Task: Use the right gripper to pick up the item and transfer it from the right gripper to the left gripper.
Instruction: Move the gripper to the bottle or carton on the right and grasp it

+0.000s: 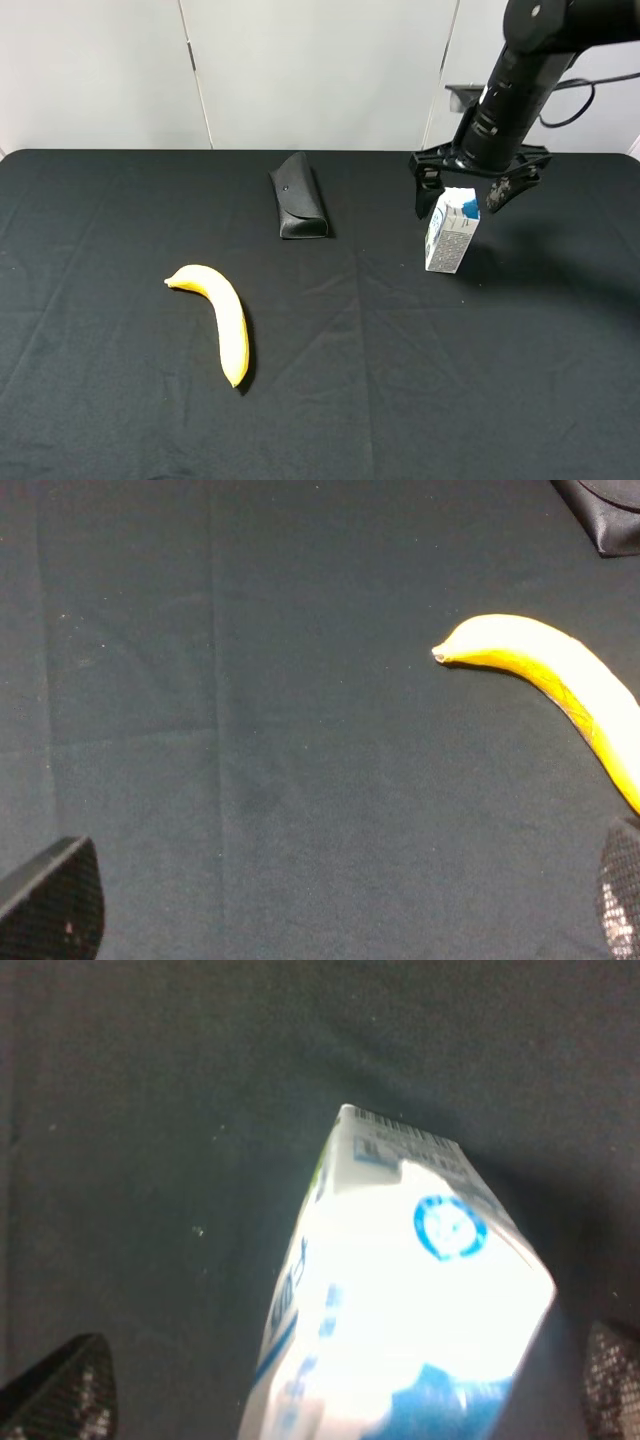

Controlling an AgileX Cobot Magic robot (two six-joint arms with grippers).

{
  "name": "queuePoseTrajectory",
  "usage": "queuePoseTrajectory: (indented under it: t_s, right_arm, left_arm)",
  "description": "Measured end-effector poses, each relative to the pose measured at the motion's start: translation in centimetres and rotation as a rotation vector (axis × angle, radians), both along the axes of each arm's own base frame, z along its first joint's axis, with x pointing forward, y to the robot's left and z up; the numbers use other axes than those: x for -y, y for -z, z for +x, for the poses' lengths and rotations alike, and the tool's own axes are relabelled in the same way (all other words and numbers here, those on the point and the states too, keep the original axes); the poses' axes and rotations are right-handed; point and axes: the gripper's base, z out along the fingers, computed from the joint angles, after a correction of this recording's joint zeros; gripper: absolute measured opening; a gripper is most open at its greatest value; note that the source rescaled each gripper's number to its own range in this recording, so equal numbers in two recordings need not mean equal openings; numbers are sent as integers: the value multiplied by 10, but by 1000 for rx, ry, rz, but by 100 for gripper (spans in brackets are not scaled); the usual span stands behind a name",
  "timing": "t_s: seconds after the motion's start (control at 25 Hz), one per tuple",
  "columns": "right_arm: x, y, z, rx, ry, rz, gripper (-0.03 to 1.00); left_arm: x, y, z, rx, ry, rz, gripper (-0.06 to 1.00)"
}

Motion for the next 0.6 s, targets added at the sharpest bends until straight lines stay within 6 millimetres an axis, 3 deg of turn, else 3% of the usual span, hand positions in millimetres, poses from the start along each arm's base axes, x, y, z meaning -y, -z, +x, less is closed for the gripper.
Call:
queuePoseTrajectory:
  t_s: [0.28, 0.6]
  right_arm:
    - [1, 18, 7, -13, 30, -36, 100]
    - [2, 21, 8, -6, 39, -50, 100]
  left_arm:
    - [0, 0, 0, 0, 0, 0, 97]
    - [0, 0, 0, 0, 0, 0, 97]
